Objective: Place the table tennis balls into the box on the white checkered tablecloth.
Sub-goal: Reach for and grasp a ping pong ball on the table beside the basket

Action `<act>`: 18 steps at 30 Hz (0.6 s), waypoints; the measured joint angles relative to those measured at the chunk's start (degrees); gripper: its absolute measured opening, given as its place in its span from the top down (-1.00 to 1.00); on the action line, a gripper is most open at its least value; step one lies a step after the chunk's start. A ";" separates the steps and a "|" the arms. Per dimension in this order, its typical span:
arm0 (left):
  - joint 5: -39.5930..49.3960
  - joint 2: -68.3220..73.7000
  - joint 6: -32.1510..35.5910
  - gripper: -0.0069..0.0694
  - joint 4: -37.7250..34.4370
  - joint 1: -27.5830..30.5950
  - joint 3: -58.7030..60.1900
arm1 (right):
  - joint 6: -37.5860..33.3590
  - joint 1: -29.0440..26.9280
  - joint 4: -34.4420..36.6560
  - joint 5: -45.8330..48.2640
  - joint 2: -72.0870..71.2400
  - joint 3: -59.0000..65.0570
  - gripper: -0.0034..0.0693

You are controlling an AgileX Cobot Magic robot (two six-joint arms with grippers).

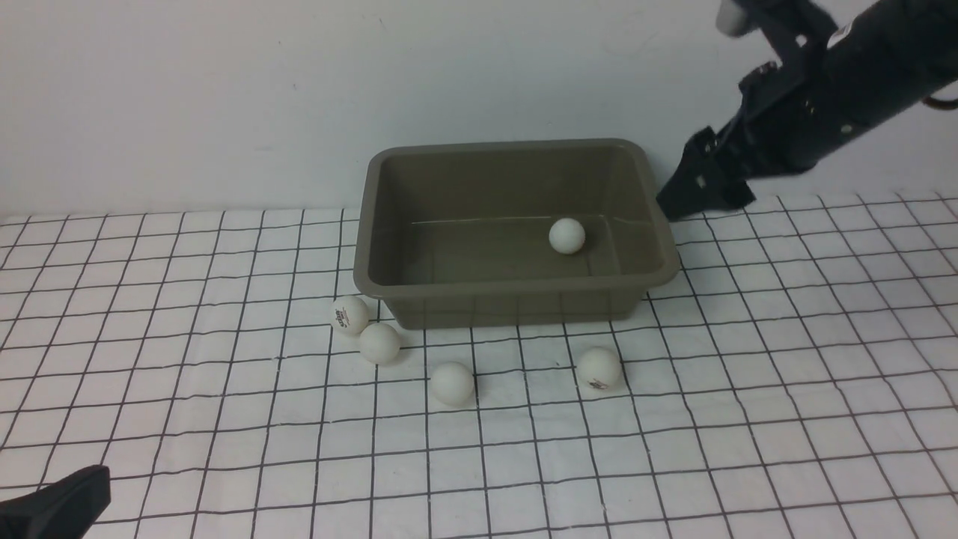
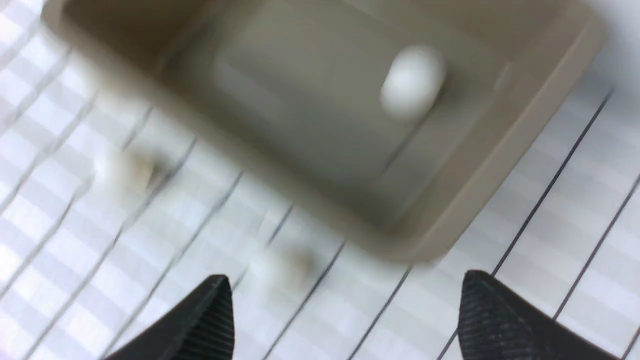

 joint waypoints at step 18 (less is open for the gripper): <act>0.46 0.00 0.00 -0.63 0.00 0.00 0.00 | 29.46 15.32 -8.37 -21.01 5.68 17.81 -0.57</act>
